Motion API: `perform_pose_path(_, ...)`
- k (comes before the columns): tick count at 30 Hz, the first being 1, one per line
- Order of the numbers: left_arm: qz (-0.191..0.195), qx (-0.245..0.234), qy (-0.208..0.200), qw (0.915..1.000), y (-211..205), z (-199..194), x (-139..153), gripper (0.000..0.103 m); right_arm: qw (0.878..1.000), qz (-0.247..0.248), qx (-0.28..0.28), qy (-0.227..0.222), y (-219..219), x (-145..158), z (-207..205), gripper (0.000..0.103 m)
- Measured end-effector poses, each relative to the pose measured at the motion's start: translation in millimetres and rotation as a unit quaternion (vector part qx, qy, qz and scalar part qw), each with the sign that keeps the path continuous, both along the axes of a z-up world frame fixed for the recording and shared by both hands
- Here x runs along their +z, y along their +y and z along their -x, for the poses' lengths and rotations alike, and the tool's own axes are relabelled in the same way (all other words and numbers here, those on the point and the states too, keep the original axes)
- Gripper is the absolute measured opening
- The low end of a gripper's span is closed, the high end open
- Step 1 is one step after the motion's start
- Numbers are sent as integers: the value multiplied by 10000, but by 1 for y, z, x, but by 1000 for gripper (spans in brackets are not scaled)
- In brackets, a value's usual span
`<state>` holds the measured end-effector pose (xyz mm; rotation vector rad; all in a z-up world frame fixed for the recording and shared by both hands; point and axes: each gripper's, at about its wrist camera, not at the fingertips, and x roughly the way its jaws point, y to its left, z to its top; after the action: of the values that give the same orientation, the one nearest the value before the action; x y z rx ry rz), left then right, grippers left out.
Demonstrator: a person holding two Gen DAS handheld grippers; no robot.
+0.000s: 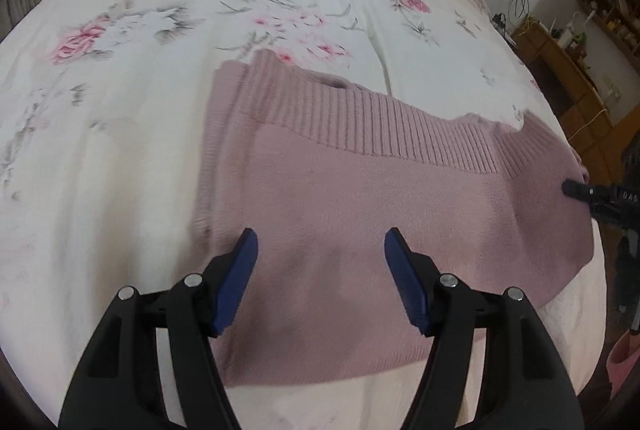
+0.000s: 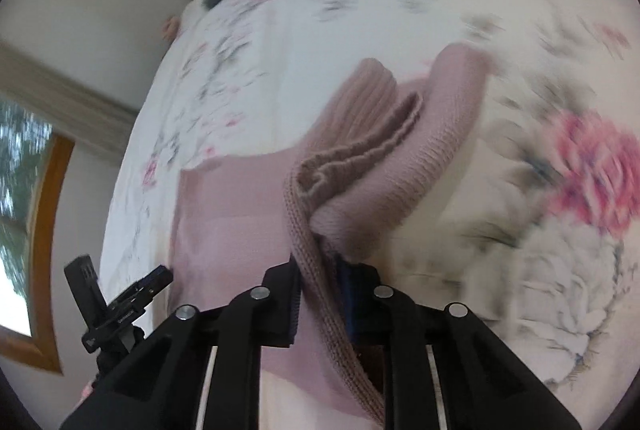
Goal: Fold small clothes
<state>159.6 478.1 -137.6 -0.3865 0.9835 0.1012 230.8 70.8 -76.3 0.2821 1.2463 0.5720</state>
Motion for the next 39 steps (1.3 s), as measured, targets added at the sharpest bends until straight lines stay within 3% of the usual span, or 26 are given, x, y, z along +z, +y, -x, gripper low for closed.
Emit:
perform_pose_path(6,11,40,-133,9999,10,11,15,65,9971,467,576,-155,78,4,12,17)
perform_pose_path(13,234,53,-207,9995,11,12,18,65,9920,819,963,69,130,-30,23,19)
perform_pose_path(15,306,65,-194,9993,10,10,16,65,9921,780,958,198,133,-39,24,23)
perform_pose_path(17,430,87,-172,9989,9,7,12,65,9925,544,1014,419,135,-49,24,40)
perform_pose_path(21,787,145,-140,9967,4,1,5,65,9906,205,1142,721,137,-60,24,49)
perform_pose_path(25,1123,130,-221,9933,-5,-10,5,65,9905,-203,1088,815,119,-47,24,49)
perform_pose_path(28,1325,28,-274,9908,-16,-23,6,66,9925,-549,891,625,91,-25,25,49)
perform_pose_path(31,1580,-10,-252,9871,-28,-41,2,68,9959,-587,544,420,50,-11,25,49)
perform_pose_path(39,2294,-114,28,9733,-60,-87,-23,69,9944,-630,-414,744,-45,-45,24,50)
